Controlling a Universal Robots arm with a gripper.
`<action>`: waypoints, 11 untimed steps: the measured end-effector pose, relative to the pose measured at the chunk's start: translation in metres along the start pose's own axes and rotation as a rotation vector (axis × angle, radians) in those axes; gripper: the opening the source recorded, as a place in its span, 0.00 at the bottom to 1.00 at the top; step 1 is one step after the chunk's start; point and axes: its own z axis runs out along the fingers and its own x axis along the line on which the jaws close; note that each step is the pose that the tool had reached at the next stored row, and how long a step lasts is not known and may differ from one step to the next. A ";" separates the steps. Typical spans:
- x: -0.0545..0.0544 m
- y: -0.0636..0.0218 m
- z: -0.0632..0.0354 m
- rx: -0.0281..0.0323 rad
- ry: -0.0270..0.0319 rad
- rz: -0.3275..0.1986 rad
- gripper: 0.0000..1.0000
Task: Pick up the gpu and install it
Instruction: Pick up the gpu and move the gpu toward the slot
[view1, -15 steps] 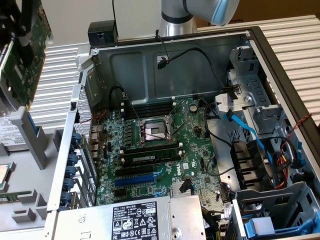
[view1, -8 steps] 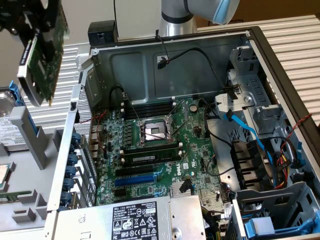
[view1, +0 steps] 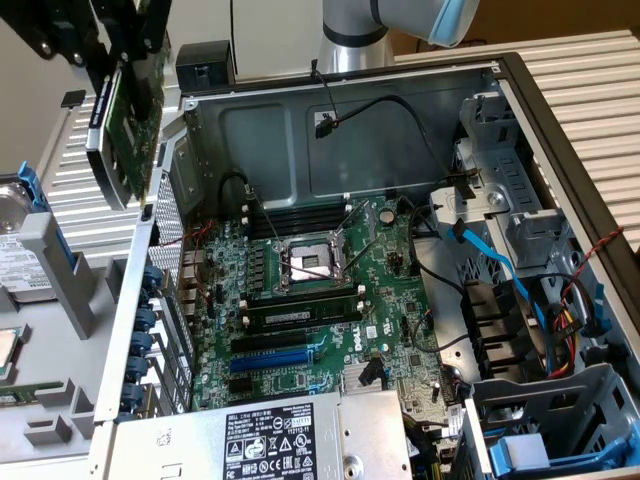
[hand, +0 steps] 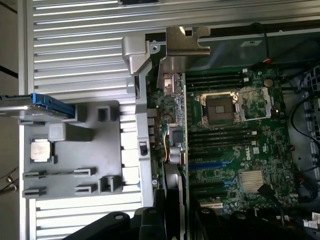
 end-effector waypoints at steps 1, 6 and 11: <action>0.000 0.0000 0.0000 0.0000 0.0000 0.000 0.28; -0.010 -0.0022 -0.0003 0.0000 0.0011 0.000 0.28; -0.032 -0.0023 -0.0005 0.0007 0.0056 -0.001 0.28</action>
